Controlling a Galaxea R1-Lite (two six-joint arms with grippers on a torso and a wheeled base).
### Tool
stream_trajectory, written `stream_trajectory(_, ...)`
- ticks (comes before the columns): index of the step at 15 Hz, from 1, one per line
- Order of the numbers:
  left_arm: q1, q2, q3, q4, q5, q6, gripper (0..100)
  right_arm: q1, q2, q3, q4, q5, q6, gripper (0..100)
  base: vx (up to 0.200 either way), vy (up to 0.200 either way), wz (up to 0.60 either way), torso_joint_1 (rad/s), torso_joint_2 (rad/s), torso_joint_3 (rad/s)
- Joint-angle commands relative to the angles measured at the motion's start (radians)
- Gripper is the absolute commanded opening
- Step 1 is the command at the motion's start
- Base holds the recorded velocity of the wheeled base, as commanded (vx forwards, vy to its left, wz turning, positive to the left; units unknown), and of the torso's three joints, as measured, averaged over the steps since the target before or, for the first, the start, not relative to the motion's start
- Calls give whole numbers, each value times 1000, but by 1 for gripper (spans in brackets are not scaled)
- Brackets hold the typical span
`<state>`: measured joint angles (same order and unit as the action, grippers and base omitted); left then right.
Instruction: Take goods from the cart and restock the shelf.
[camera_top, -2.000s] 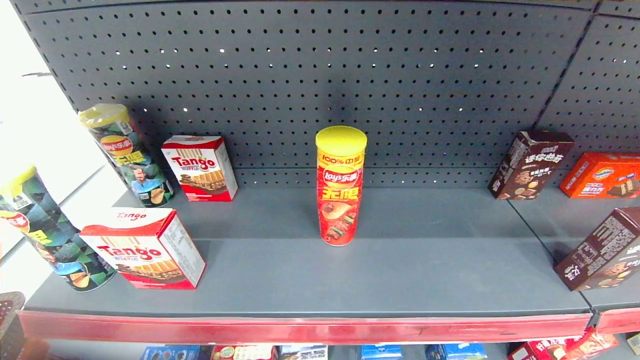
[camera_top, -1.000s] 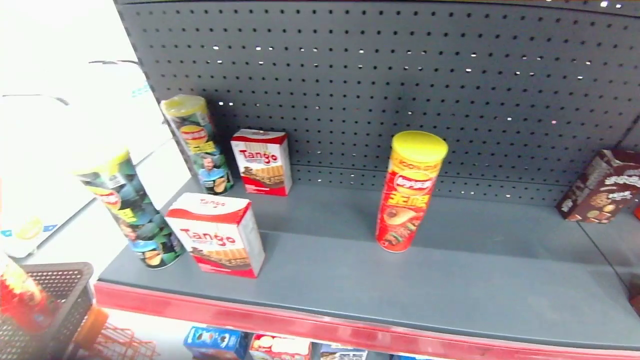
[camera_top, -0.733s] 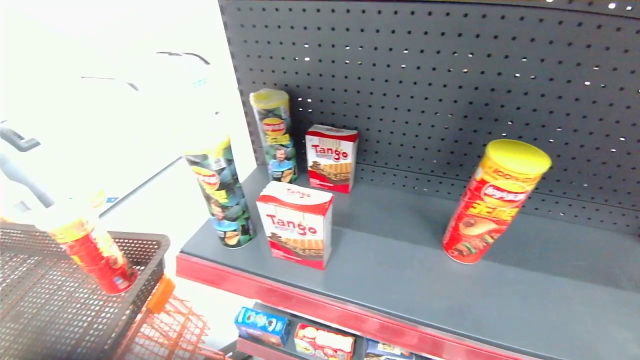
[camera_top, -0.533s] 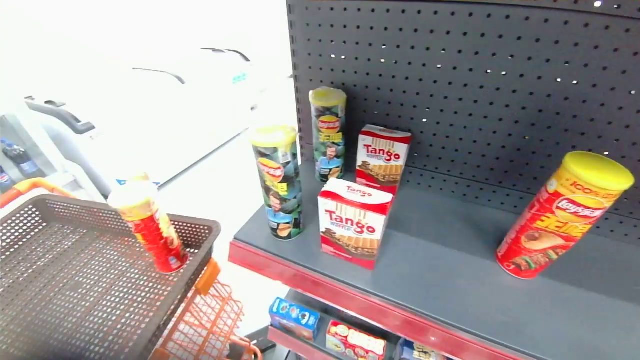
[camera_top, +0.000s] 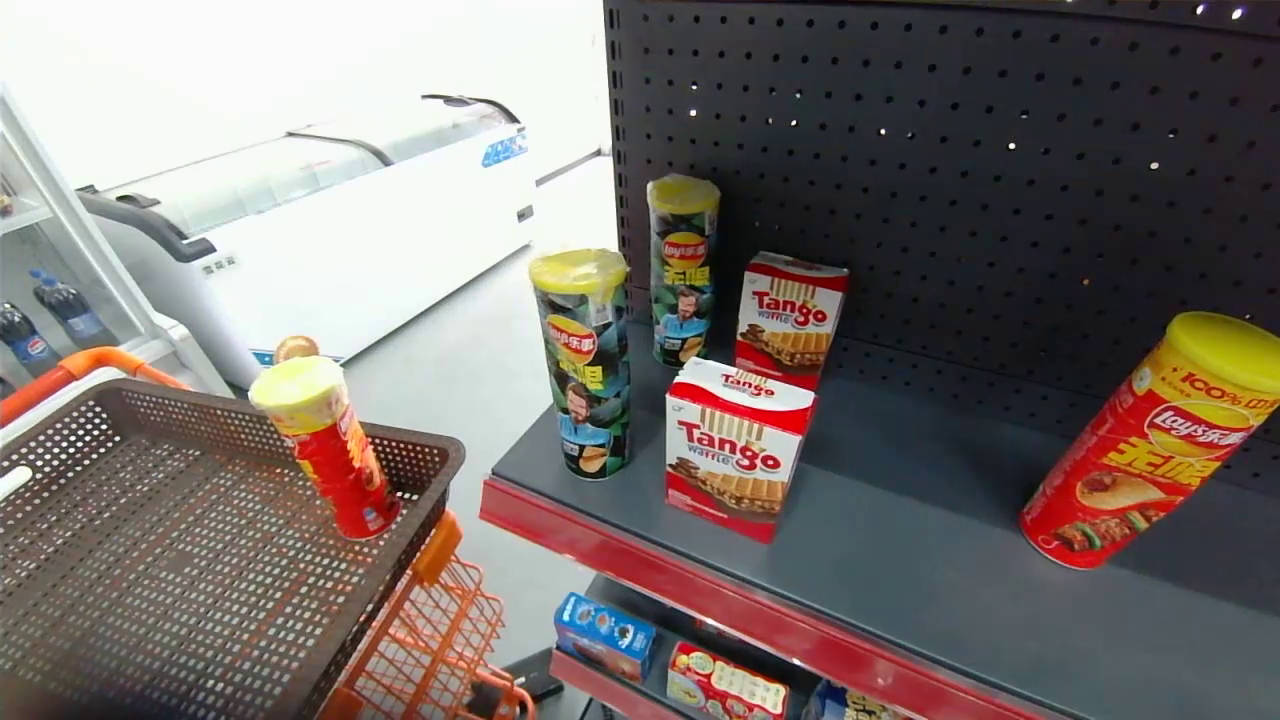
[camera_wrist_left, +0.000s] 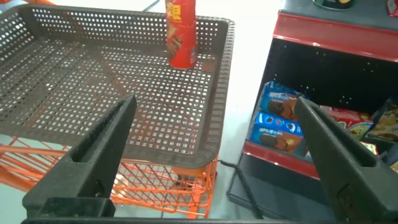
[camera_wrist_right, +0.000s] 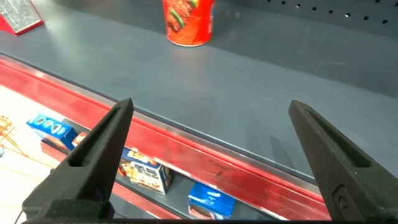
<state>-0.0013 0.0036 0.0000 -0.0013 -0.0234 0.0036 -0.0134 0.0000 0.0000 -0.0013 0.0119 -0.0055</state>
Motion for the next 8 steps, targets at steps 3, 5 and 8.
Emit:
stream_trajectory(3, 0, 1, 0, 0, -1, 1, 100, 0, 2, 0, 0, 0, -1, 100, 0, 0, 0, 0, 0, 0)
stream_trajectory(5, 1, 1, 0, 0, 7, 3, 100, 0, 2, 0, 0, 0, -1, 100, 0, 0, 0, 0, 0, 0)
stream_trajectory(8, -6, 197, -218, 40, 42, 39, 100, 0, 2, 0, 0, 0, -1, 100, 0, 0, 0, 0, 0, 0)
